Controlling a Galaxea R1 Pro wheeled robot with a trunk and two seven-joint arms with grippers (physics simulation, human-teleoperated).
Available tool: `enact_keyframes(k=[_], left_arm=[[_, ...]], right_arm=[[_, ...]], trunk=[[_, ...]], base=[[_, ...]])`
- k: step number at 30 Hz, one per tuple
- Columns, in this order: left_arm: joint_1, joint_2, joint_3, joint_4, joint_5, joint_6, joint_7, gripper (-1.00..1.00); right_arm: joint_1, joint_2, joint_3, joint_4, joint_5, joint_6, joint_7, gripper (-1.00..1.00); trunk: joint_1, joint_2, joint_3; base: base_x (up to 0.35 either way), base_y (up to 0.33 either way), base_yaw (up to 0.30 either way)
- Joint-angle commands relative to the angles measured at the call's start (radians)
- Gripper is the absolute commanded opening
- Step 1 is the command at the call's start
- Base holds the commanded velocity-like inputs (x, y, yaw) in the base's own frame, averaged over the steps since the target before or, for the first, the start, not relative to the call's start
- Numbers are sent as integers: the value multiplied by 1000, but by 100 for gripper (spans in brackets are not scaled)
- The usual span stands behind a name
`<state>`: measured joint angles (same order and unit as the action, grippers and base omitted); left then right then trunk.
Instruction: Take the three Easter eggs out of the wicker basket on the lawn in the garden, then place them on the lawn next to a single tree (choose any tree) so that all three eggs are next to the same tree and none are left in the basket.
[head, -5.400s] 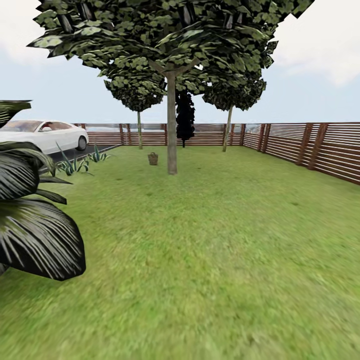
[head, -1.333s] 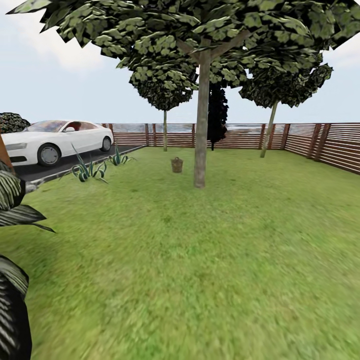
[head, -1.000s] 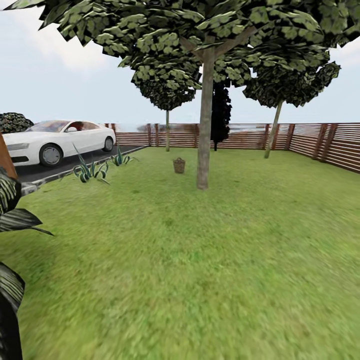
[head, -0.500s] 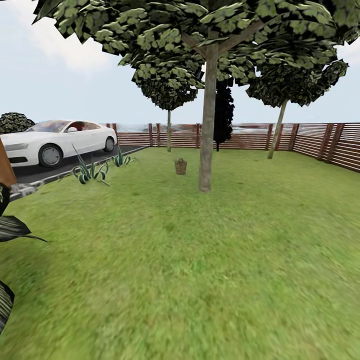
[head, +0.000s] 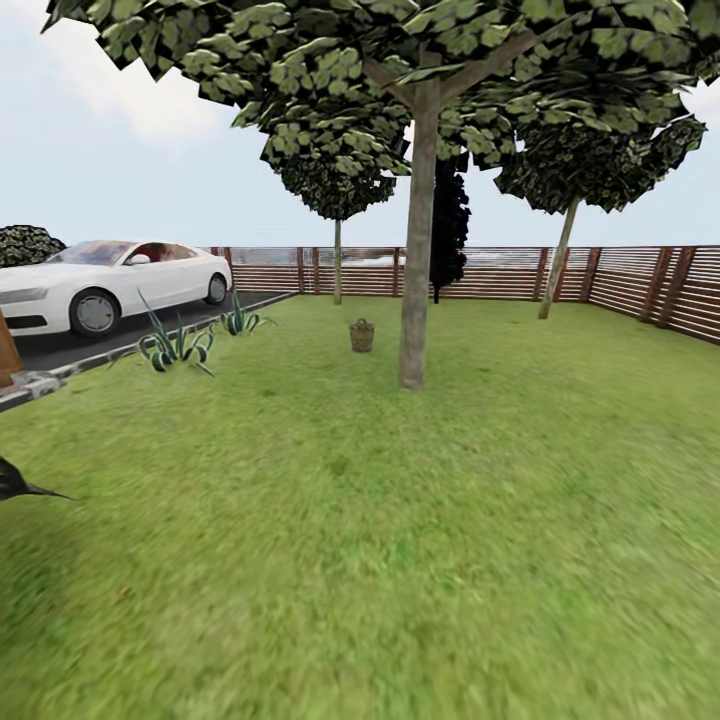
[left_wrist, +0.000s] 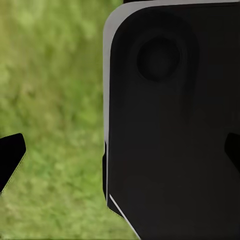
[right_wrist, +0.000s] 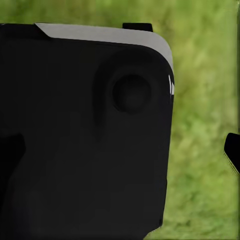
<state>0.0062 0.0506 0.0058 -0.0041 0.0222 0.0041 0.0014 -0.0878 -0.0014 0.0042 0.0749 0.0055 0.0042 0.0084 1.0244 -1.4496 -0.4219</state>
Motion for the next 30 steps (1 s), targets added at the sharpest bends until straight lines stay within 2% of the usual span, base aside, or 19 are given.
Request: enact_keyframes(k=[1, 6, 14, 30], left_arm=[[0, 0, 0, 0, 3, 0, 0, 100], [0, 0, 0, 0, 2, 1, 0, 100], [0, 0, 0, 0, 2, 1, 0, 100], [0, 1, 0, 0, 2, 1, -1, 100]], right_arm=[[-1, 0, 0, 2, 1, 0, 1, 100], [-1, 0, 0, 2, 0, 0, 1, 100], [-1, 0, 0, 2, 0, 0, 2, 100], [-1, 0, 0, 2, 0, 0, 2, 100]], trunk=[[1, 0, -1], [1, 0, -1], [1, 0, -1], [1, 0, -1]], base=[[339, 0, 0], [340, 0, 8], [341, 0, 153], [341, 0, -15]])
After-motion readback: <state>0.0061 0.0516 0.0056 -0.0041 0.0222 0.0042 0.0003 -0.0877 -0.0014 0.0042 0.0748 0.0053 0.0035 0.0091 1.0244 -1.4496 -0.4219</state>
